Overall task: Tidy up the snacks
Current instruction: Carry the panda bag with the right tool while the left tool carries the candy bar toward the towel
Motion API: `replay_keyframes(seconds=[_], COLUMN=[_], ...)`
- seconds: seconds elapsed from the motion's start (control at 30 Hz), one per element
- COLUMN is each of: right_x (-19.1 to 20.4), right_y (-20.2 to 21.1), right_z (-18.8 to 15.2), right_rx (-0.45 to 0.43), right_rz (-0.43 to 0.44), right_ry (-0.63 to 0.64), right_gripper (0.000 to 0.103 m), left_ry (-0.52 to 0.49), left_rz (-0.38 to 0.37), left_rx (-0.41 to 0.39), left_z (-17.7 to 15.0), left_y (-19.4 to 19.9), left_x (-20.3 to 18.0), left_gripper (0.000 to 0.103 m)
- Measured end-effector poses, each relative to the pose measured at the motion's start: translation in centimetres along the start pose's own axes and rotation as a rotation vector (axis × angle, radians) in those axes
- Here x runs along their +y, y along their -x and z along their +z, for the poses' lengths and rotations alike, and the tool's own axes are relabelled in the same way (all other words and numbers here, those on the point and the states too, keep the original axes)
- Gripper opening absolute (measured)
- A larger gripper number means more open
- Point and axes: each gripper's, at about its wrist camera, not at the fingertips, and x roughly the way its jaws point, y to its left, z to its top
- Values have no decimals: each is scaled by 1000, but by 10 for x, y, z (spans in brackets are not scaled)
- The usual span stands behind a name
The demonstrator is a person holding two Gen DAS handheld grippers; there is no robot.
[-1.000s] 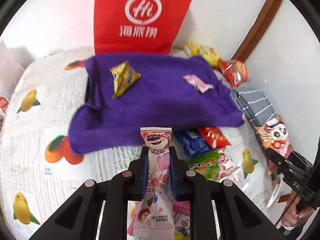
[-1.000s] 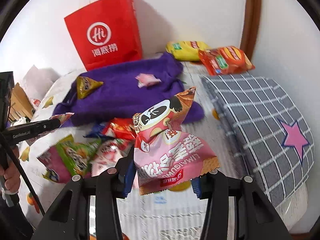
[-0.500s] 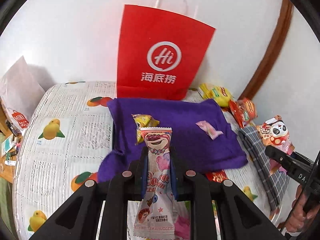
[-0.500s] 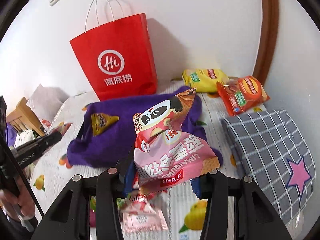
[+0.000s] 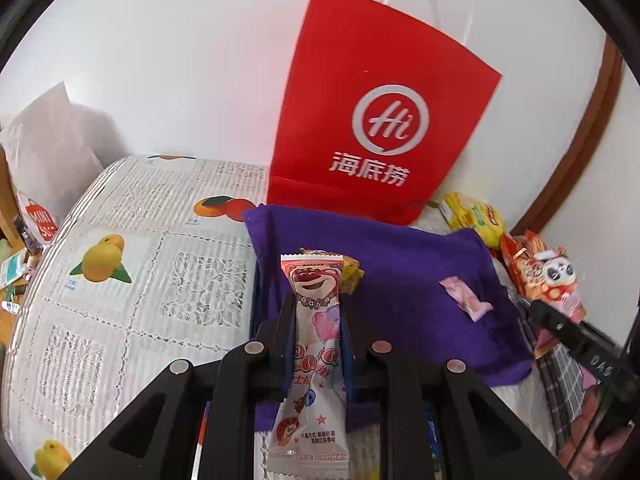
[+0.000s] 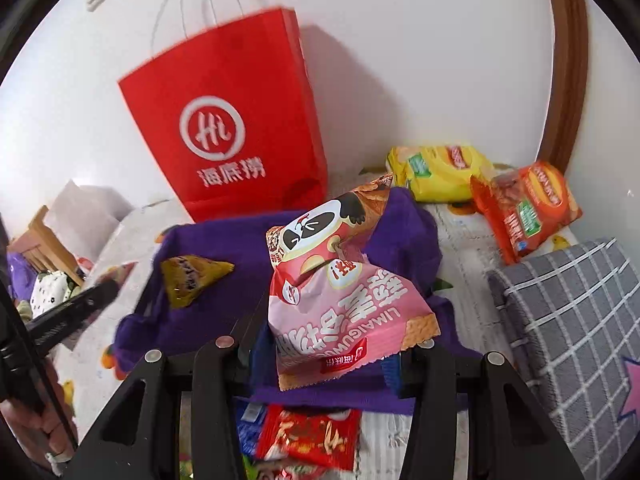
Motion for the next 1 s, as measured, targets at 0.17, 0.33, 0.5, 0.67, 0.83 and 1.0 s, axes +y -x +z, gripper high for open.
replay_keyframes(seconds=[0.17,0.33,0.5,0.67,0.83,1.0], right_x=[-7,-12,-12,-9,-3,-3], right_y=[-14,-18,-20,-23,-28,-24], right_z=[-7,-10,-14,-20,-22,-23], right_rx=[-13,-7,-4,0,9,-1], right_rz=[2,-15,-57,-58,-60,-43], right_ry=[-11,-15,3,16,34,24], right_gripper=[46,46,46,46,46,46], left_ry=[9,20,26,40,53,50], left_rz=[14,23,24,33,53,56], left_rx=[-1,0,-12,14,16,7], left_z=[-6,-10,-12,-17,-19,-20], left_y=[-11,-15,-14,-21,-25,-23], left_x=[6,11,10,10,14,14], left_gripper=[18,18,18,18,18,18])
